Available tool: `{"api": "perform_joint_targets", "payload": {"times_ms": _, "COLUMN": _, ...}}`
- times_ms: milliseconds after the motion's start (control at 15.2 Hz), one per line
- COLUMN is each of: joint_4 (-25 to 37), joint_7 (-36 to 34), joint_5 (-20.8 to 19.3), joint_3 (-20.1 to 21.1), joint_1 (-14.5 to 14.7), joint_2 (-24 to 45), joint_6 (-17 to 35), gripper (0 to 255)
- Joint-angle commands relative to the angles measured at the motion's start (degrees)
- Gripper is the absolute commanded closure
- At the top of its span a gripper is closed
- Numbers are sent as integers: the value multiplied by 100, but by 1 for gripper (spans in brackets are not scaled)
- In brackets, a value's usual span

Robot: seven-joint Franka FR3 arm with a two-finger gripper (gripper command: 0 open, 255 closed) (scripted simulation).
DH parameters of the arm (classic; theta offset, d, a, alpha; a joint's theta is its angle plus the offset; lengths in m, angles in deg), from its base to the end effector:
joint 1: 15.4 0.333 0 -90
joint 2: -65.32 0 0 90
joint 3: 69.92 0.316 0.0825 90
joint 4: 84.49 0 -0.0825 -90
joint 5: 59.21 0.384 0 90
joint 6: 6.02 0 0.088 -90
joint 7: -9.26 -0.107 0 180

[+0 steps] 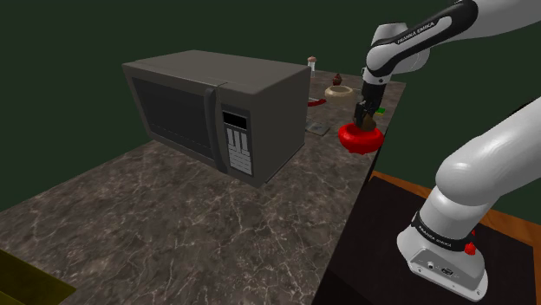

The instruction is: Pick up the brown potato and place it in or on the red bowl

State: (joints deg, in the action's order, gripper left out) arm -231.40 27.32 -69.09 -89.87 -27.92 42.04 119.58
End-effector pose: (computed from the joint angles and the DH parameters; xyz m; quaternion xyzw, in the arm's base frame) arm 0.3437 -0.2237 0.3980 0.9979 -0.0633 0.0075 0.0065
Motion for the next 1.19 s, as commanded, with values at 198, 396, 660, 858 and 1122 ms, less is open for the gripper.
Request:
{"api": "perform_joint_targets", "payload": {"times_ms": 198, "joint_4": 0, "joint_7": 0, "joint_5": 0, "joint_3": 0, "joint_1": 0, "joint_2": 0, "joint_6": 0, "gripper": 0}}
{"api": "perform_joint_targets", "payload": {"times_ms": 396, "joint_4": 116, "joint_7": -10, "joint_5": 0, "joint_3": 34, "joint_1": -3, "joint_2": -108, "joint_6": -222, "gripper": 0}}
{"api": "perform_joint_targets", "payload": {"times_ms": 660, "joint_4": 478, "joint_7": -28, "joint_5": 18, "joint_3": 124, "joint_1": -3, "joint_2": -350, "joint_6": -825, "gripper": 0}}
{"api": "perform_joint_targets", "payload": {"times_ms": 858, "joint_4": 478, "joint_7": -28, "joint_5": 18, "joint_3": 124, "joint_1": -3, "joint_2": -350, "joint_6": -825, "gripper": 0}}
{"api": "perform_joint_targets", "payload": {"times_ms": 1122, "joint_4": 478, "joint_7": -28, "joint_5": 18, "joint_3": 124, "joint_1": -3, "joint_2": -350, "joint_6": -823, "gripper": 0}}
